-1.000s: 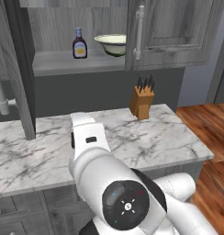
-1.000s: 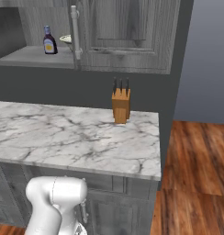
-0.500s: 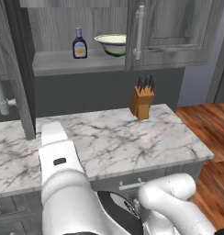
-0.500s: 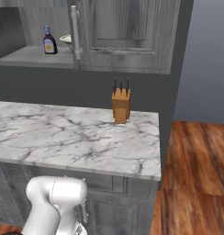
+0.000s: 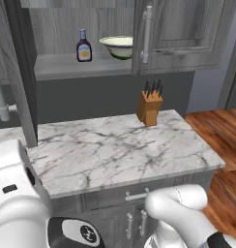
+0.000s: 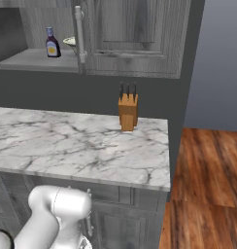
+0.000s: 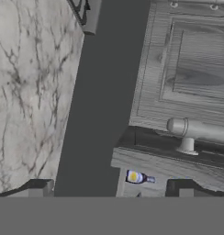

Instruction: Pick the mug and place it in the sink. Pick the bowl and place it in the open cabinet and then close the cabinet.

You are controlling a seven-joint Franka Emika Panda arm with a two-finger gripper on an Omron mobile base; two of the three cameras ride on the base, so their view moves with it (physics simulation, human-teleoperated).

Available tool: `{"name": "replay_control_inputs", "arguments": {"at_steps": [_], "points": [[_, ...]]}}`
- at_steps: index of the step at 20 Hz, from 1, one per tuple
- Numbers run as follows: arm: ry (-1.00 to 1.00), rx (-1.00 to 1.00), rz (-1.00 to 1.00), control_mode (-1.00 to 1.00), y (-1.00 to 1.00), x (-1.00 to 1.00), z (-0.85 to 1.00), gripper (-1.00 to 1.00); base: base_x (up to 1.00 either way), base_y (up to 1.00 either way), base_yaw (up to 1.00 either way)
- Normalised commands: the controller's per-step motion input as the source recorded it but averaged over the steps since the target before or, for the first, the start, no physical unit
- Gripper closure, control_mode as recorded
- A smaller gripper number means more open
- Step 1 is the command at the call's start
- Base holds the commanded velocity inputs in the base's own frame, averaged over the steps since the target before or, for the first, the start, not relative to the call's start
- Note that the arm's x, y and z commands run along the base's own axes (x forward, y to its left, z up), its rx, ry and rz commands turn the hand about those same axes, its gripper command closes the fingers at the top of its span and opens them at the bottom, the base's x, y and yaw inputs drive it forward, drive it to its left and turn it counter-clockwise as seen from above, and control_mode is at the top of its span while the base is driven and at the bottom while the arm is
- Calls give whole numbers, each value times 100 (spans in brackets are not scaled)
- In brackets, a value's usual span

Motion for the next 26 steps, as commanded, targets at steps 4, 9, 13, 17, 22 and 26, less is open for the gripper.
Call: {"name": "replay_control_inputs", "arguments": {"at_steps": [4,9,13,17,22,26], "points": [[-1,-6,-2,-100,60,0,0,-100,0,0,0],[0,0,-7,-100,40,0,0,-100,0,0,0],[-1,0,-19,-100,7,1,0,-100,0,0,0],[0,0,-24,-100,0,12,0,-100,0,0,0],[0,0,-21,-100,0,28,0,-100,0,0,0],[0,0,-15,-100,4,39,0,-100,0,0,0]]}}
